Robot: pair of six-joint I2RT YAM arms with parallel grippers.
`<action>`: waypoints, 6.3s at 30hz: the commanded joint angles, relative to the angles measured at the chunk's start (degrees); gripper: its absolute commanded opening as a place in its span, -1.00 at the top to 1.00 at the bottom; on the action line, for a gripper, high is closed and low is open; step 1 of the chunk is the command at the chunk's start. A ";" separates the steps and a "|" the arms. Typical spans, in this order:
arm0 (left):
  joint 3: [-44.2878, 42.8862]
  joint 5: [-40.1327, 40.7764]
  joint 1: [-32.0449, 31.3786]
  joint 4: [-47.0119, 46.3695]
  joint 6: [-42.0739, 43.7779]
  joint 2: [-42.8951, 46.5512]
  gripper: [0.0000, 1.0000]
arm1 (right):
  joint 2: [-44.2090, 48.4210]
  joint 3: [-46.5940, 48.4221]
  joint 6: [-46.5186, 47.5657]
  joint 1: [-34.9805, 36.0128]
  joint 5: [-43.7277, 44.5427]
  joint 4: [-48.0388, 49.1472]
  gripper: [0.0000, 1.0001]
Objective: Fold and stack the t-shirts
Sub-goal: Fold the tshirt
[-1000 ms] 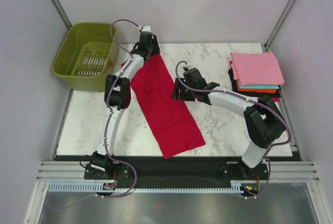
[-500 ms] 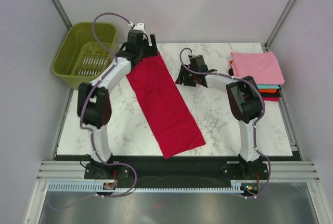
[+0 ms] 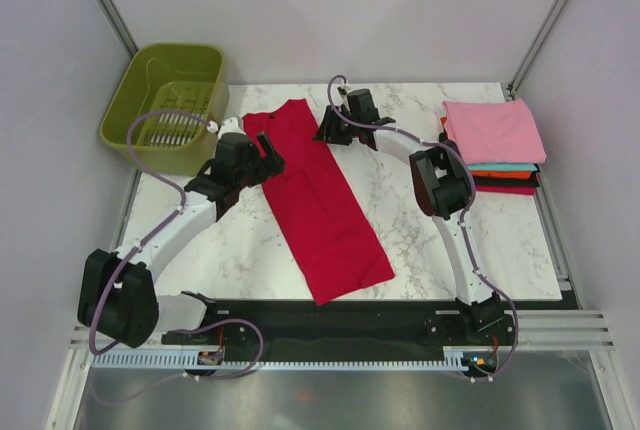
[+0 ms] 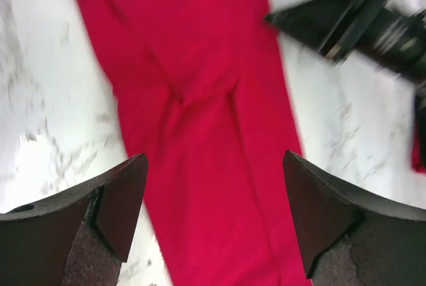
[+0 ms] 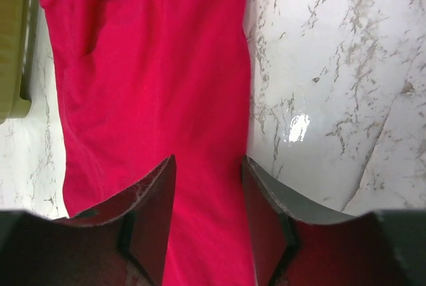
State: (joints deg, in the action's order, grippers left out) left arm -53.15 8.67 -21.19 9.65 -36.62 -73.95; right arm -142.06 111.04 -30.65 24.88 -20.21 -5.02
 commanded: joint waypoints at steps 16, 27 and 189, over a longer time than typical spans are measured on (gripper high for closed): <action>14.03 -0.75 -2.19 -9.47 -3.11 9.62 -0.81 | 2.04 -8.78 -5.02 -3.69 9.83 -0.89 1.00; 13.60 -13.23 -2.72 -16.06 -0.29 2.33 -0.81 | 12.60 -34.84 -18.74 -14.42 11.34 20.57 1.00; -5.86 -20.61 -2.01 -9.02 -3.72 -24.14 -0.13 | 43.61 -45.64 -5.55 -3.00 29.45 -7.56 0.26</action>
State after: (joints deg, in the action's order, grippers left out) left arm -64.86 -10.46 -22.76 9.82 -39.11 -100.27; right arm -101.78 69.04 -34.83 21.65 14.20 -16.45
